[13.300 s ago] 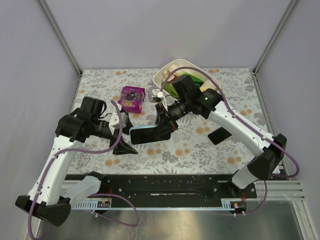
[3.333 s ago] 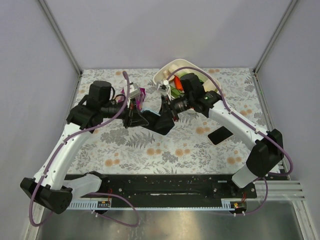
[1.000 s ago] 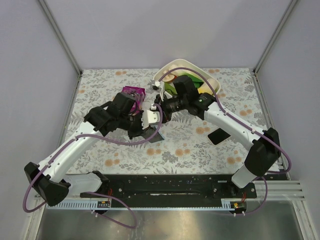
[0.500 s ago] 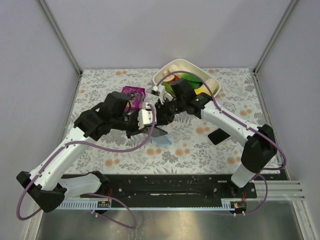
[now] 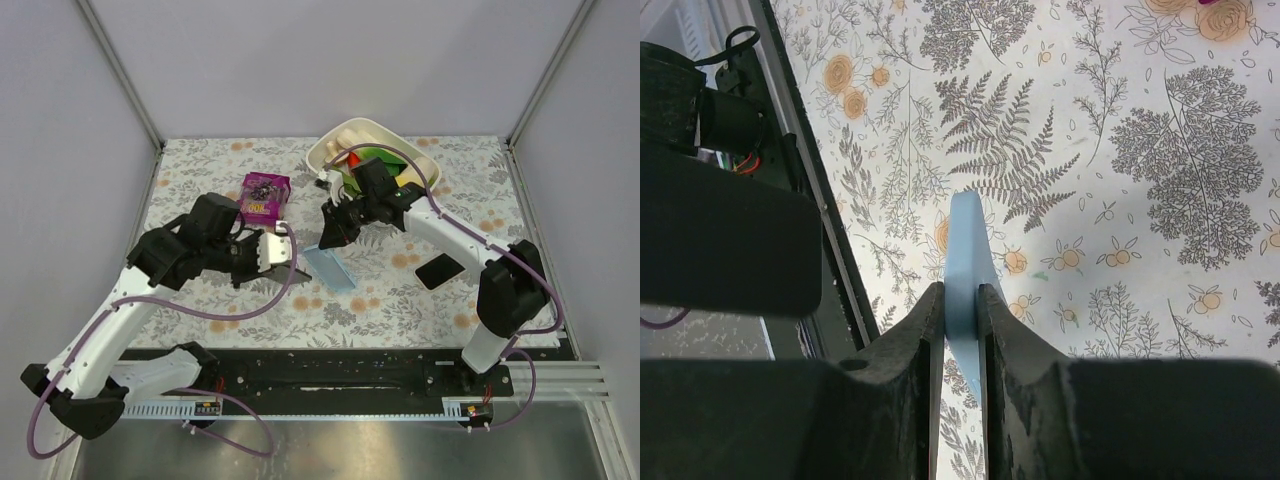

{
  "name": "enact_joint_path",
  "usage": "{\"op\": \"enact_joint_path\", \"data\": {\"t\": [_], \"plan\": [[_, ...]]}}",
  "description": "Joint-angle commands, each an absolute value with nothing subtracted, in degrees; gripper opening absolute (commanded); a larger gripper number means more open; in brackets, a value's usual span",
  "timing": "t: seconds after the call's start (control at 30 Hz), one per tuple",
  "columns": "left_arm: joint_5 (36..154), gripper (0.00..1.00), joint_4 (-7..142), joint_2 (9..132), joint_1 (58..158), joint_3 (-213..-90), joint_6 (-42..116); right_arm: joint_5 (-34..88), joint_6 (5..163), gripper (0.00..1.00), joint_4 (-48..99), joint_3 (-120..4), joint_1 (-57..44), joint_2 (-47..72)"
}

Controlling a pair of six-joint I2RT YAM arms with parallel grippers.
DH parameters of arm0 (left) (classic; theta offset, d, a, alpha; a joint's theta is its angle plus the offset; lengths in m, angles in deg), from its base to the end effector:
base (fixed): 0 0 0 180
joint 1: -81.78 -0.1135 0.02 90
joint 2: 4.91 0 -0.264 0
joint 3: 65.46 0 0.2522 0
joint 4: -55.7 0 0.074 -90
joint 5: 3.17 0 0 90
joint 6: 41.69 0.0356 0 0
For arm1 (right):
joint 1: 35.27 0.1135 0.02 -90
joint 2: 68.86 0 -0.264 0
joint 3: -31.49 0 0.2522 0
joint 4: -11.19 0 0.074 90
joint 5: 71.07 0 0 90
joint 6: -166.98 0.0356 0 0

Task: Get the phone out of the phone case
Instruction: Remove the phone case from the phone, then place the phone case at the center of the board.

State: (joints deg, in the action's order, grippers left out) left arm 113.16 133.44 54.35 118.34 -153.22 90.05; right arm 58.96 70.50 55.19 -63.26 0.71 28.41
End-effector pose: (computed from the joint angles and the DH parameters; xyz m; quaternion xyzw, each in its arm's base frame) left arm 0.1318 -0.1174 0.3805 0.6378 0.6578 -0.1980 0.3484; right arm 0.2900 0.2389 0.2908 -0.4342 0.7676 0.3961 0.2556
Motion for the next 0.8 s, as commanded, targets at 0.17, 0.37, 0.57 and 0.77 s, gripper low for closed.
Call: {"op": "enact_joint_path", "data": {"t": [0.17, 0.37, 0.57, 0.77], "plan": [[121.18, 0.0, 137.13, 50.81, 108.25, -152.35, 94.28, 64.28, 70.83, 0.0, 54.83, -63.57, -1.17, 29.66], [124.27, 0.0, 137.84, 51.25, 105.52, -151.29, 95.51, 68.31, 71.62, 0.0, 54.75, -63.31, -4.76, 32.39], [126.55, 0.0, 139.5, 54.14, 104.11, -151.29, 98.32, 71.13, 70.57, 0.0, 57.38, -63.93, -9.16, 35.64], [127.09, 0.0, 139.77, 56.87, 102.44, -152.43, 100.08, 68.94, 69.34, 0.0, 55.89, -60.06, -10.57, 37.04]]}}
